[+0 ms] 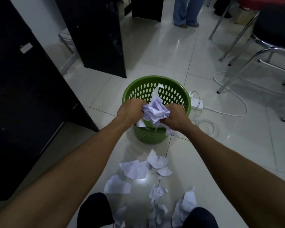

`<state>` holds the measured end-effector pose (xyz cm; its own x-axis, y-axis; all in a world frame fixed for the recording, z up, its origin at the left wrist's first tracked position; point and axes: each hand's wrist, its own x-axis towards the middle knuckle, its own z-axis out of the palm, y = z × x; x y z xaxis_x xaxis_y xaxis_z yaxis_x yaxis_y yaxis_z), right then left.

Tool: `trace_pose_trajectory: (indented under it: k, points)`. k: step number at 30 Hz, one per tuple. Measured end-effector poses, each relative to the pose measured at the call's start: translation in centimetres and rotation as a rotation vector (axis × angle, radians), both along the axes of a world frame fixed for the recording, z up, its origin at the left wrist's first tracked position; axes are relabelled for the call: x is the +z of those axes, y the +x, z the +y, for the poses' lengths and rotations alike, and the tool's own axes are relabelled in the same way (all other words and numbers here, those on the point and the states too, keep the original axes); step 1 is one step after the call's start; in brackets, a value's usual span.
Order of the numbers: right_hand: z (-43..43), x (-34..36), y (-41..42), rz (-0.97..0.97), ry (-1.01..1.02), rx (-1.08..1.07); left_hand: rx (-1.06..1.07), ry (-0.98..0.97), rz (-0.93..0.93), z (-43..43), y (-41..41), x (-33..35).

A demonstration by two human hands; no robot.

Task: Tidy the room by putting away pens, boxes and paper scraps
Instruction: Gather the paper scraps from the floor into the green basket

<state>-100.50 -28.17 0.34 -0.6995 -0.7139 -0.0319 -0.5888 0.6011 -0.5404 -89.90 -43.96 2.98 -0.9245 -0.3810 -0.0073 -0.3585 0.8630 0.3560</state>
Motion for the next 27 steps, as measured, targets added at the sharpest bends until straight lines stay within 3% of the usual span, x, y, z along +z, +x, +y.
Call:
trace_pose_trajectory:
  k: [15, 27]
  points:
    - [-2.5, -4.2, -5.0, -0.12, 0.088, -0.004, -0.02, 0.155, -0.116, -2.4, -6.0, -5.0]
    - [-3.0, -7.1, -5.6, -0.254, 0.334, 0.025, -0.012, 0.158, -0.423, -3.5, -6.5, -8.6]
